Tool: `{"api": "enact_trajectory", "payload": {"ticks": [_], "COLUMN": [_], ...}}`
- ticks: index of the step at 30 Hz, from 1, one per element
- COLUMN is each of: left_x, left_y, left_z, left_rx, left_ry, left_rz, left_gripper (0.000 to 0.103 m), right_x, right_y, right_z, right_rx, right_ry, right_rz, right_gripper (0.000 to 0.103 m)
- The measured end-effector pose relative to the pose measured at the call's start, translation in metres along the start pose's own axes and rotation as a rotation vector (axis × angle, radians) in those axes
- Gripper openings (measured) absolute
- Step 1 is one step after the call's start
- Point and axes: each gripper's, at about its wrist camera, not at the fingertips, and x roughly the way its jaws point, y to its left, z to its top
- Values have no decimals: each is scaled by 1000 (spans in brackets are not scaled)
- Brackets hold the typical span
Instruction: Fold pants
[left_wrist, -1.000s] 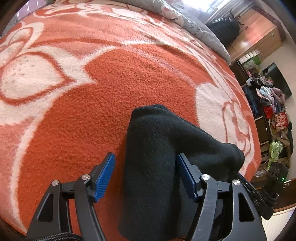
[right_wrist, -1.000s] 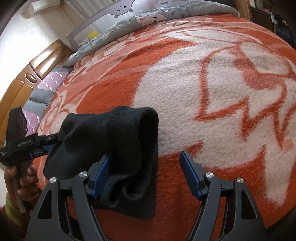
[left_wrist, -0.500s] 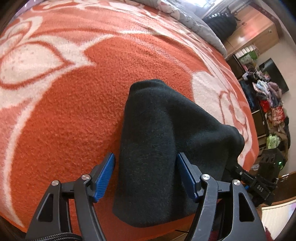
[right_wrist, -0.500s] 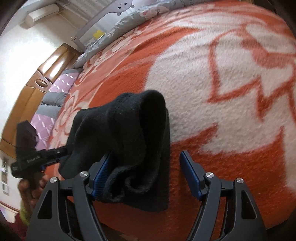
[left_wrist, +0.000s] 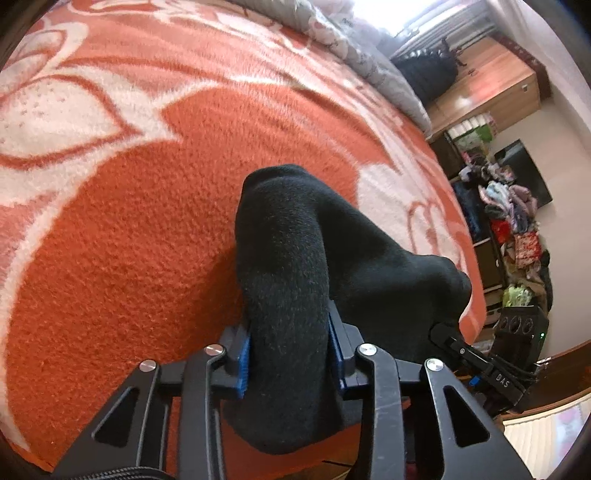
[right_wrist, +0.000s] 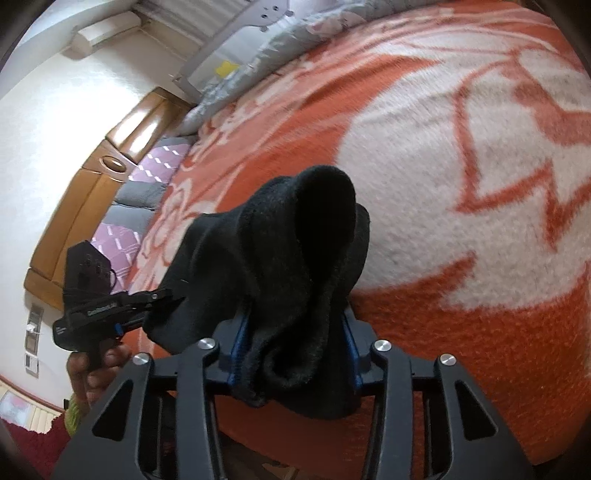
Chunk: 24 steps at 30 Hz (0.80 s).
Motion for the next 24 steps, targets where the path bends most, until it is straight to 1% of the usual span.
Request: {"api": "enact_trajectory", "payload": {"ticks": [4, 6, 11, 15, 18, 21, 24], "left_x": [-20, -32, -49, -51, -50, -44, -34], "left_y": [-3, -3, 9, 28, 42, 54, 67], "left_z": [8, 18, 50, 76, 90, 98, 96], "left_rx": [-8, -6, -9, -35, -45, -52, -74], "left_ry": [-66, -97, -158, -177, -184, -178, -161], "left_rz": [-13, -12, 36, 62, 73, 88, 95], "left_gripper": [31, 31, 31, 31, 31, 31, 31], "right_x": [0, 6, 35, 66, 89, 106, 122], "right_y": [13, 19, 40, 55, 55, 50, 44], "right_z": [17, 30, 64, 87, 101, 108, 108], "right_rx": [-36, -46, -106, -148, -135, -117, -101], "right_ry": [-22, -29, -31, -6, 27, 63, 101], "right_rz": [57, 76, 100, 111, 137, 157, 153], "right_gripper": [42, 41, 41, 41, 41, 41, 41]}}
